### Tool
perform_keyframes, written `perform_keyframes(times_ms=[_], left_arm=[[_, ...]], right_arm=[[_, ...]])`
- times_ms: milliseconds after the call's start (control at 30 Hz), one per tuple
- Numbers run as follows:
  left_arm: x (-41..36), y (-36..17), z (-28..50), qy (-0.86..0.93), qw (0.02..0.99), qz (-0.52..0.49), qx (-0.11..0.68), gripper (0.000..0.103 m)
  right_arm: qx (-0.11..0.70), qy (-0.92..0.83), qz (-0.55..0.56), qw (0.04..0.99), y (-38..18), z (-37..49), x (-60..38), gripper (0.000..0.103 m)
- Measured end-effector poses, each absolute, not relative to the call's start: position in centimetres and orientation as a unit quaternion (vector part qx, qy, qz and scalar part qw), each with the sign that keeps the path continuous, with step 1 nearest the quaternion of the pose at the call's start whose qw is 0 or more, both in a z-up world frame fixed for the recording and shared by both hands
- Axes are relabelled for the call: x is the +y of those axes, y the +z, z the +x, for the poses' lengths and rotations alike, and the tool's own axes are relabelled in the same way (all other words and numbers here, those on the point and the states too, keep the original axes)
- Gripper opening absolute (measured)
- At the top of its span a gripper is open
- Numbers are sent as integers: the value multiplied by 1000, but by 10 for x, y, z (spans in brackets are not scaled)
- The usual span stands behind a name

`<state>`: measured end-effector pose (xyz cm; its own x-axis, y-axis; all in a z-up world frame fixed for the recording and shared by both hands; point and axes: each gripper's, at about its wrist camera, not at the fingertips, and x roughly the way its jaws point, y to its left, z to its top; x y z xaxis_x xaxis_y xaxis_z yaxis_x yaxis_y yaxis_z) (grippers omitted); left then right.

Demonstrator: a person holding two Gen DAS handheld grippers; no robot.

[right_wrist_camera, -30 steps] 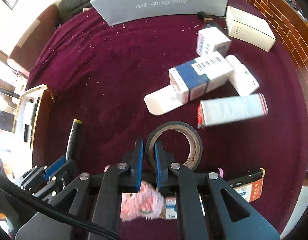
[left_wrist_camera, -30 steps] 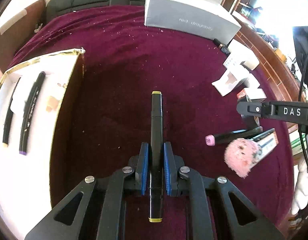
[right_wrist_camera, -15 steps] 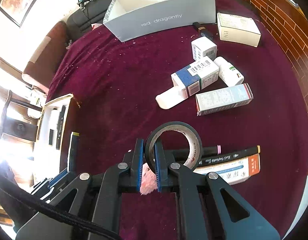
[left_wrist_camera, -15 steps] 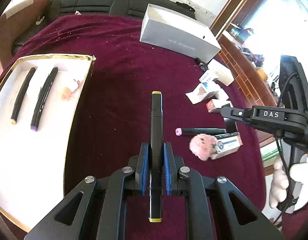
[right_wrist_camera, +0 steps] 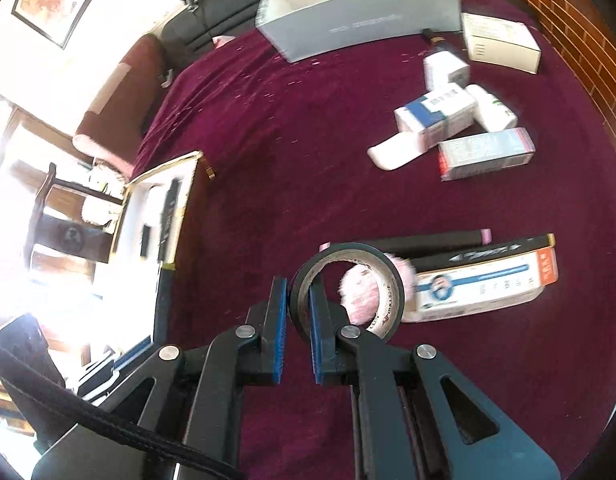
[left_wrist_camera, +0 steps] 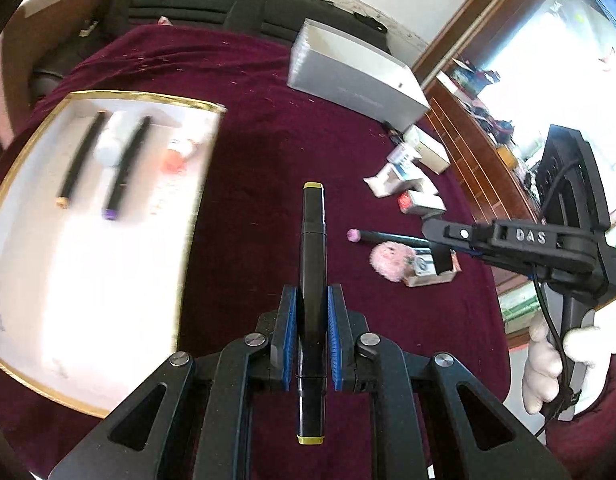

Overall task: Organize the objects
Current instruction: 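Carry the marker and tape roll into the tray and open both grippers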

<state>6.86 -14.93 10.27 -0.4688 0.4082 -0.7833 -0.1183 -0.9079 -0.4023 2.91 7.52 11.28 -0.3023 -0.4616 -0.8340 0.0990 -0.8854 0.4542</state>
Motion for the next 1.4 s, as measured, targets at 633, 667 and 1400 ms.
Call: perform_keyframes(times_ms=[633, 667, 1400], left_arm=[[-336, 72, -26, 865, 14, -491, -107, 12], [-338, 67, -33, 863, 13, -494, -104, 12], [-360, 23, -104, 848, 33, -523, -84, 12]], right_arm=[[-106, -758, 574, 290, 120, 20, -115, 9], [-107, -754, 578, 293, 116, 16, -128, 9], [-12, -763, 616, 198, 46, -39, -202, 9]])
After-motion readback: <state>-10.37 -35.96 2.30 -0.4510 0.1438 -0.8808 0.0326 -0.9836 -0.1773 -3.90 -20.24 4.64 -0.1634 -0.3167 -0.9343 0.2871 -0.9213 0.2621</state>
